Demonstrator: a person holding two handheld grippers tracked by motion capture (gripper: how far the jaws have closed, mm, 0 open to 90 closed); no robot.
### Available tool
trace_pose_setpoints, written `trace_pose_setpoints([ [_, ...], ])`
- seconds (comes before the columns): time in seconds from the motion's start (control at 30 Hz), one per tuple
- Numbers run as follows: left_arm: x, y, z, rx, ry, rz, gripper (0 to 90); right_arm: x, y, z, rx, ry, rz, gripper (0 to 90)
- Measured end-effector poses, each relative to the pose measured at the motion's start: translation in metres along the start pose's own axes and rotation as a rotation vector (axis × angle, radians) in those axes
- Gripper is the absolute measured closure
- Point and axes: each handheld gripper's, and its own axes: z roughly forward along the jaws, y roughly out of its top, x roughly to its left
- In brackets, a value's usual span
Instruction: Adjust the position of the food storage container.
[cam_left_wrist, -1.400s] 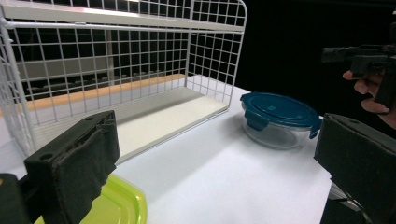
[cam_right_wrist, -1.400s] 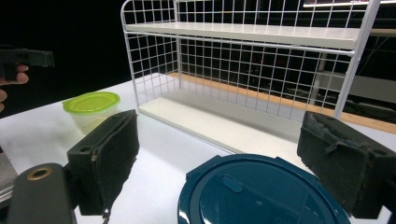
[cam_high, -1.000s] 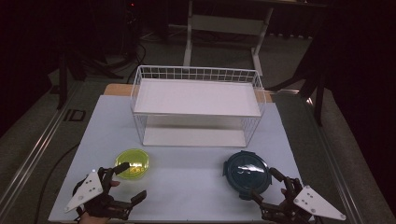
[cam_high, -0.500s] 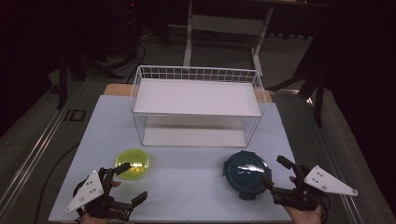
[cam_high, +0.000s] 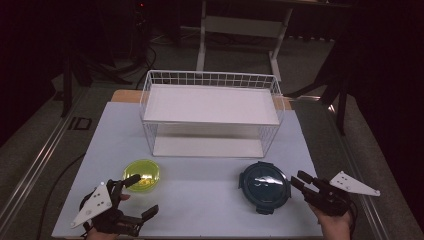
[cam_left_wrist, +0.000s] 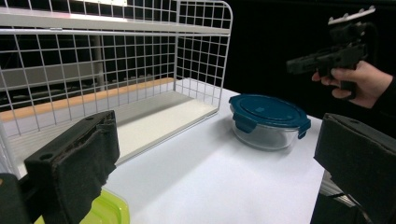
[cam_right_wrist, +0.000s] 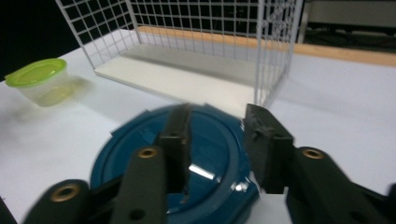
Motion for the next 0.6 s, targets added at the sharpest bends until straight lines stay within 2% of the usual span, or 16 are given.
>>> trace_pose_setpoints([
  [0.03, 0.0, 0.0, 0.0, 0.0, 0.0, 0.0, 0.0, 0.0, 0.0, 0.0, 0.0, 0.0, 0.0, 63.4],
  [0.07, 0.0, 0.0, 0.0, -0.001, -0.001, 0.004, 0.0, -0.006, -0.009, 0.002, 0.03, -0.017, 0.009, 69.3],
  [0.13, 0.0, 0.0, 0.0, 0.0, -0.001, 0.005, 0.0, -0.007, -0.011, 0.003, 0.041, -0.024, 0.008, 70.9],
  [0.23, -0.001, 0.0, 0.0, 0.0, -0.002, 0.004, 0.0, -0.014, -0.023, 0.007, 0.088, -0.034, 0.022, 77.5],
  [0.33, -0.001, 0.0, 0.0, -0.002, -0.002, 0.002, 0.0, -0.022, -0.035, 0.012, 0.134, -0.032, 0.043, 88.4],
  [0.6, -0.001, -0.001, 0.001, 0.001, -0.003, 0.003, 0.0, -0.028, -0.051, 0.02, 0.194, -0.045, 0.069, 89.7],
])
